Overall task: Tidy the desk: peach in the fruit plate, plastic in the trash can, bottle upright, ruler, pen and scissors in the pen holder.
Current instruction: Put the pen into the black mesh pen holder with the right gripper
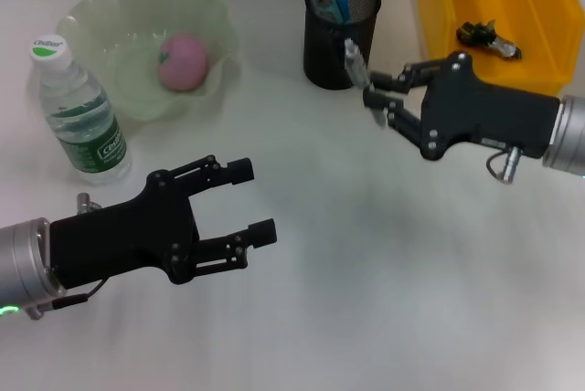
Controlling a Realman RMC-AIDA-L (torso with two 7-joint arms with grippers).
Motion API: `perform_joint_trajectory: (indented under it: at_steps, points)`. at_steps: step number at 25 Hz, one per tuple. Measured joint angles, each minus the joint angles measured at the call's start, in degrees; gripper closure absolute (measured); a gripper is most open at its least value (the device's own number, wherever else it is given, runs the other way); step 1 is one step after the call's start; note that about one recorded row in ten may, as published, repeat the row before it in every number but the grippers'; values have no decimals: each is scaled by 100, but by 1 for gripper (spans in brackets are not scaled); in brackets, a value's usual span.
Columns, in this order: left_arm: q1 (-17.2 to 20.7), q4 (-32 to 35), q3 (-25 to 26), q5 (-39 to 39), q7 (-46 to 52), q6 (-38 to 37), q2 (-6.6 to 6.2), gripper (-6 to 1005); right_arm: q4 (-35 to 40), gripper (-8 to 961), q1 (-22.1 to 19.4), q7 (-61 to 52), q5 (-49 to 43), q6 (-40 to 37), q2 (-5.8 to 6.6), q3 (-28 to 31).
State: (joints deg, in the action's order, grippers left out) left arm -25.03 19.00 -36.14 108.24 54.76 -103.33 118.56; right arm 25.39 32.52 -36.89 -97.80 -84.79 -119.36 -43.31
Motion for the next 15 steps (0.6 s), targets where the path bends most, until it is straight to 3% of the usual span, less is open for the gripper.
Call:
perform_joint_trajectory:
  at_steps: [9,15]
  points:
    - [-65,-119,2,-45,-55,-2,1,199,-321,837,66,1884,848,101,-16,3]
    - [-65,-189,2,-134,-52,-2,1,199,-757,837,380,3201,1332,573,-30,-4]
